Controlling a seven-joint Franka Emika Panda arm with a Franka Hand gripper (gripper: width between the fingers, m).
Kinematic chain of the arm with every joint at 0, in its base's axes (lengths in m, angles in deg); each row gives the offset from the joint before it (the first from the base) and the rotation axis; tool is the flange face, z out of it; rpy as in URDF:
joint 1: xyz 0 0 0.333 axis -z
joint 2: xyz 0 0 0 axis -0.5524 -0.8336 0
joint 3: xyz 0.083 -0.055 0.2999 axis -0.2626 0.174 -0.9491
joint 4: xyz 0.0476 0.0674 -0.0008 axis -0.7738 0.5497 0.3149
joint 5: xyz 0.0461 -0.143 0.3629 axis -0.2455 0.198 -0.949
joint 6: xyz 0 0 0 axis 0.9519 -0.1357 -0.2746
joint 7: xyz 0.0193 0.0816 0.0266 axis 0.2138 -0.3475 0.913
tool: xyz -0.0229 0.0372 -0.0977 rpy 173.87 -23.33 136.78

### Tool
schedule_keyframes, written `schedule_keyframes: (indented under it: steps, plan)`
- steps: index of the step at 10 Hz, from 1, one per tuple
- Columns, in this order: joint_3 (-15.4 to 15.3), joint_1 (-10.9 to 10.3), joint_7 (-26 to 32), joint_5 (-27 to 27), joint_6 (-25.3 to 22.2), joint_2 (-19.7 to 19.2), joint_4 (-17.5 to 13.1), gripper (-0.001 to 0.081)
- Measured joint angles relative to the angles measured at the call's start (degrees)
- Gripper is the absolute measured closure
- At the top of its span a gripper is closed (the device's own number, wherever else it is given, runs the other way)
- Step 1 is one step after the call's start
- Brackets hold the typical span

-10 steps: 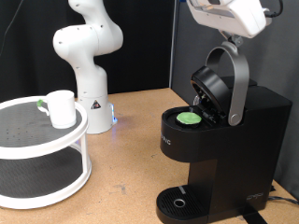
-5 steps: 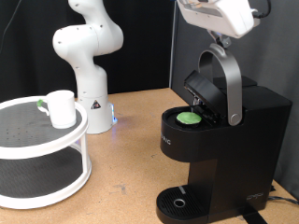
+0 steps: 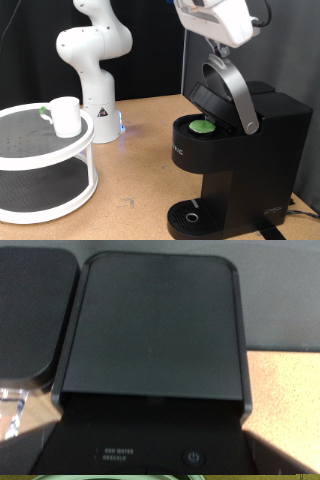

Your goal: Make a cup of coffee with the keurig machine

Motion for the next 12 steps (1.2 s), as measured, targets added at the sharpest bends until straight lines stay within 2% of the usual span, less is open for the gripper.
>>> schedule_keyframes:
  steps: [7,12]
  plan:
    - [2.2,1.9,4.5,2.9,-0.5,0.2,2.6,0.0805]
    - [3.0,2.5,5.0,4.0,0.8,0.2,4.5,0.0805]
